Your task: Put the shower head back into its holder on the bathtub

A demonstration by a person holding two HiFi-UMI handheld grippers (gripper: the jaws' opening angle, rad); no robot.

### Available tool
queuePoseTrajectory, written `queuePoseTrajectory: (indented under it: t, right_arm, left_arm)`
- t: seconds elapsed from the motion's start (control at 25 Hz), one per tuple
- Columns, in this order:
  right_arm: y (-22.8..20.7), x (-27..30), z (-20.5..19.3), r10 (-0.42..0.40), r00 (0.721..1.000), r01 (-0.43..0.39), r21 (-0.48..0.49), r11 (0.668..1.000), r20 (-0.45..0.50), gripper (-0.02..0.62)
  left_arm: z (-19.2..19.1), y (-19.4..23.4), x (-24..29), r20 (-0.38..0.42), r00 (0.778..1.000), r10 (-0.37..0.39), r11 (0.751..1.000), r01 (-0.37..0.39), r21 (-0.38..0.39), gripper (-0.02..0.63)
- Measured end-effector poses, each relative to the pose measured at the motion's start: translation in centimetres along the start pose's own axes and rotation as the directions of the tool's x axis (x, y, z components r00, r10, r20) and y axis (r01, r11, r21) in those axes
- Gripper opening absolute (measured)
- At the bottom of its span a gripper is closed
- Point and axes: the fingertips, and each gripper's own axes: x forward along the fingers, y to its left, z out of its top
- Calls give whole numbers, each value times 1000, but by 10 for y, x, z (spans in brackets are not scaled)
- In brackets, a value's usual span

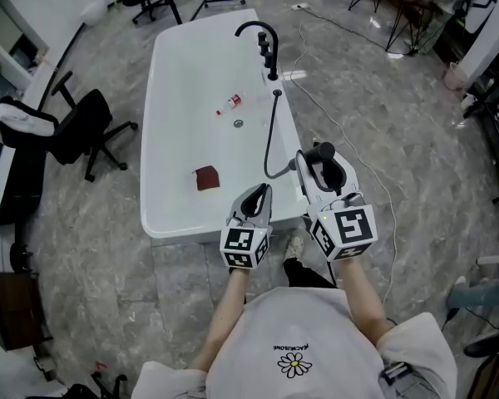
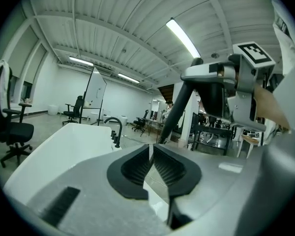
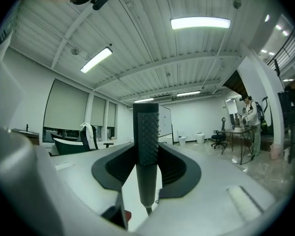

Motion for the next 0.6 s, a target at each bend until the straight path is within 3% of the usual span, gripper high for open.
queuePoseTrajectory:
  t: [0.28,0.6]
  right_arm:
    - [-60,71,22,58,998,-58,7,998,17,141]
    - [-86,112,44,28,998,-28,14,1000,63,141]
  left_arm:
    - [23,7,104,-32,999,-40,999,41,24,67]
    - [15,22,162,-88,992,-95,994,100,47,80]
